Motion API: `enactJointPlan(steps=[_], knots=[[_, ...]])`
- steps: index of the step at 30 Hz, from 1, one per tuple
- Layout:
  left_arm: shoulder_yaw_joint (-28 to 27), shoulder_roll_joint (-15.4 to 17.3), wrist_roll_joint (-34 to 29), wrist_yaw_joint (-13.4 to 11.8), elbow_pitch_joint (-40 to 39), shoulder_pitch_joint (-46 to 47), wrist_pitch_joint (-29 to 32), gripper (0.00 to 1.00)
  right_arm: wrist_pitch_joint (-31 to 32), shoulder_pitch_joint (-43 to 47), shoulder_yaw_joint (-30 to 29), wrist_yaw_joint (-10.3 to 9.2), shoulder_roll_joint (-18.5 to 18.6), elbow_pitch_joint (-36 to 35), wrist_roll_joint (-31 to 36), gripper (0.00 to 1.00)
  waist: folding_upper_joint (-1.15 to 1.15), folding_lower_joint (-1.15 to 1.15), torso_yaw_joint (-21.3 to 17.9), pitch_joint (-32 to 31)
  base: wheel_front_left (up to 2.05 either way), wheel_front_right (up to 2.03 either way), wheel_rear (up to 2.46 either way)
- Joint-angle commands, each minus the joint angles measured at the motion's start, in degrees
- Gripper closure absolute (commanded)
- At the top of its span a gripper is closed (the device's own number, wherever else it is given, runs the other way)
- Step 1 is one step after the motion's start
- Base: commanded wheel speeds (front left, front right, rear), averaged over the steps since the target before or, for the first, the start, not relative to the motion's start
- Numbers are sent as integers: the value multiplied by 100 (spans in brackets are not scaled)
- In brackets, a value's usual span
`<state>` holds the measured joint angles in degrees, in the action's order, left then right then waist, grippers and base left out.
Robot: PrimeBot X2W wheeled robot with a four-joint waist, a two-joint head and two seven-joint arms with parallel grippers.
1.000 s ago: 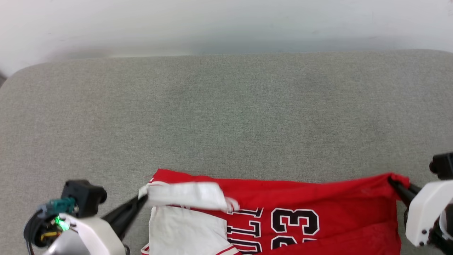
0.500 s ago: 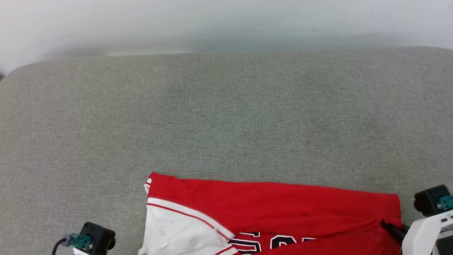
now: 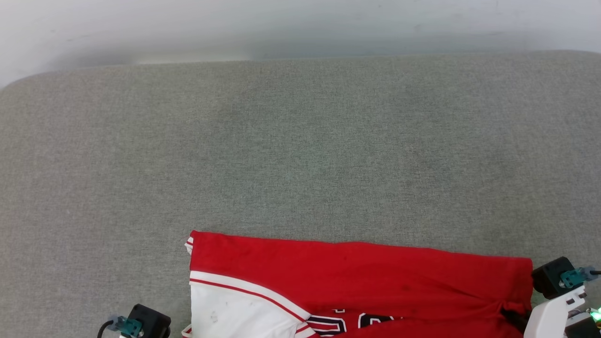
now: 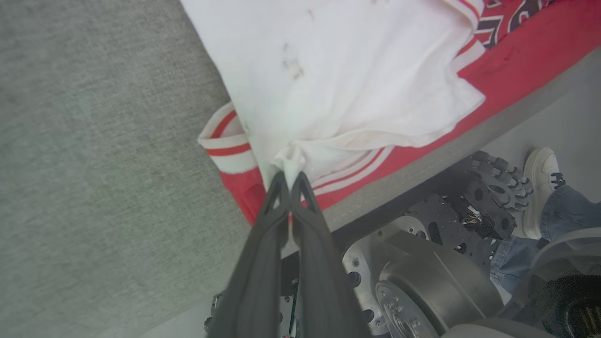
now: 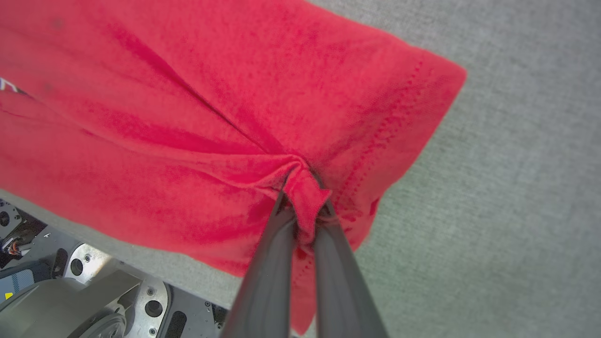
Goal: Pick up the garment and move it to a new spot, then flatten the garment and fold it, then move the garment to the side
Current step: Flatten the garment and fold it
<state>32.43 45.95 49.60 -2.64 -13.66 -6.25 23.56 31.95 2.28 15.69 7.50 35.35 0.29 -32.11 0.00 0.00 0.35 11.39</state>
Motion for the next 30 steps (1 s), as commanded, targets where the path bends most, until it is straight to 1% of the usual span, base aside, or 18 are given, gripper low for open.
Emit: enactJointPlan(steps=[1,2,3,9,12,14,16,17,19,21,24,28,30], knots=[[11,-45,-44,36,63,90,-4,35,-41,-73,74,-2,45,89,18,100,0,0,-7,-5,0,0,0],[31,-62,-67,52,108,104,-27,0,-84,-100,125,-3,50,124,-5,75,0,0,-11,-15,0,0,0],[55,-78,-80,58,147,106,-36,0,-144,-124,144,-2,39,147,-29,0,0,0,-15,-34,0,0,0],[36,-148,-85,63,216,132,-176,0,-324,-176,173,-2,67,212,-311,0,0,0,-25,-316,0,0,0],[-87,-128,-88,-3,119,146,-309,0,-322,-185,52,-2,99,118,-456,0,0,0,-38,-488,0,0,0],[-193,-152,-25,-74,0,113,-430,0,-262,-156,-70,-2,45,-2,-636,0,0,0,-45,-598,0,0,0],[-377,-199,42,-107,-126,116,-637,0,-231,-120,-233,-2,-22,-148,-777,0,0,0,-38,-671,0,0,0],[-510,-199,-19,-155,-151,189,-817,0,-221,-113,-332,-2,-38,-213,-810,0,0,0,-32,-694,0,0,0],[-729,-142,-332,-253,-135,320,-1241,0,-176,-118,-536,-2,-96,-332,-805,0,0,0,-30,-733,0,0,0],[-885,-344,-387,-357,-109,322,-1658,0,-115,-87,-796,-2,-252,-393,-788,0,0,0,-28,-772,0,0,0],[-1234,-613,-386,-519,-104,321,-2351,0,41,42,-1297,-2,-657,-453,-740,0,0,0,-20,-816,0,0,0],[-1517,-971,-627,-737,7,193,-3301,0,320,251,-1959,-2,-1320,-542,-495,0,0,0,-2,-808,0,0,0],[-1692,-1169,-737,-851,83,169,-3657,0,449,357,-2290,-2,-1666,-567,-284,0,0,0,19,-785,0,0,0]])
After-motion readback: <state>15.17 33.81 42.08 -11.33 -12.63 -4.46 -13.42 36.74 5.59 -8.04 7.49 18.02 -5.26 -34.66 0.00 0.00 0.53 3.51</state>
